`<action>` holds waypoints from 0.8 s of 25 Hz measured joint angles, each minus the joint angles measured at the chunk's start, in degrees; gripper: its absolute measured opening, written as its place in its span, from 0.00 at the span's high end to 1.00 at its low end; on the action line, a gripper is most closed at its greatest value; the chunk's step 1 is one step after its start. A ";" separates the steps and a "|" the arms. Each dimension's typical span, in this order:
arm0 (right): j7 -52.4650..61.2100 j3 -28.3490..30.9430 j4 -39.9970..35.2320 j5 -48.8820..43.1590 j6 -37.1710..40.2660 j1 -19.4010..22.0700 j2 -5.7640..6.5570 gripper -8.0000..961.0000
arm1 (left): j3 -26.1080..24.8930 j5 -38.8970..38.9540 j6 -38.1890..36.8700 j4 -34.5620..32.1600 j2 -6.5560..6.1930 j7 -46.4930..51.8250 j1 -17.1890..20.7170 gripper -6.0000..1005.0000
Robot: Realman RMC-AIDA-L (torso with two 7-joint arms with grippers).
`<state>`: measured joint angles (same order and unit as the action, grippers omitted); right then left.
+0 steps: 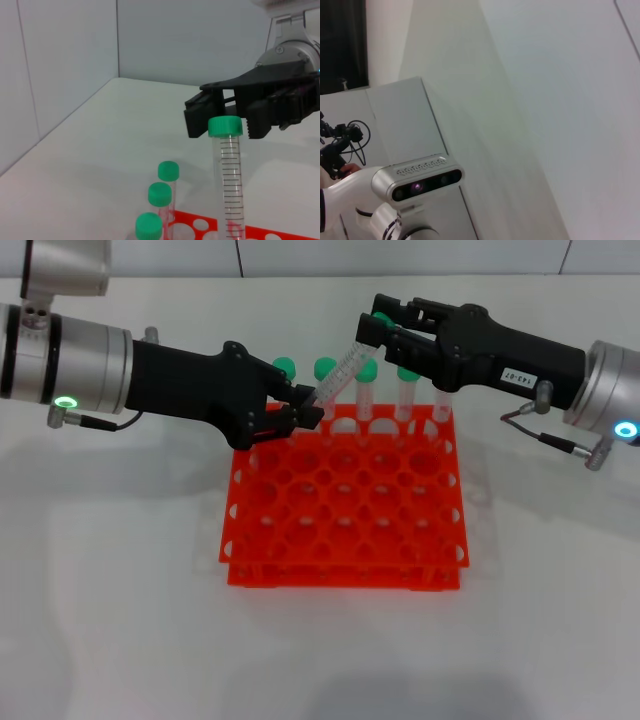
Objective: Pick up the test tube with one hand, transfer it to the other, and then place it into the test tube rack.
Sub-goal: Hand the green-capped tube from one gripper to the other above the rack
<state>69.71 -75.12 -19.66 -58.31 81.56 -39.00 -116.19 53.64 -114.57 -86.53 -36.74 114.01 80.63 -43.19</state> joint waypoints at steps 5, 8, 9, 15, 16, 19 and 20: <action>-0.02 -0.02 0.19 0.05 -0.09 -0.43 0.00 0.50 | -0.03 -0.02 0.07 0.00 -0.02 -0.07 -0.02 0.66; -0.02 -0.02 0.21 0.11 -0.15 -0.46 0.01 0.64 | -0.03 -0.03 0.22 0.00 -0.02 -0.21 -0.13 0.66; -0.02 -0.02 0.21 0.13 -0.18 -0.47 0.01 0.68 | -0.02 -0.03 0.34 0.00 -0.02 -0.23 -0.16 0.66; 0.01 -0.03 0.24 0.14 -0.26 -0.40 0.01 0.73 | -0.02 -0.05 0.76 0.01 -0.02 -0.25 -0.22 0.65; 0.02 -0.03 0.24 0.15 -0.26 -0.37 0.01 0.73 | -0.02 -0.05 0.79 0.01 -0.02 -0.23 -0.25 0.65; 0.04 -0.02 0.24 0.22 -0.31 -0.32 0.00 0.73 | -0.02 -0.05 0.94 -0.02 -0.03 0.31 -0.35 0.65; 0.04 0.02 0.24 0.22 -0.31 -0.29 0.00 0.73 | -0.02 -0.07 0.97 -0.09 -0.06 0.64 -0.37 0.65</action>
<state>69.76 -75.10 -19.42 -58.09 81.25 -39.29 -116.19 53.62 -114.63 -85.55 -36.82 113.95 81.27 -43.56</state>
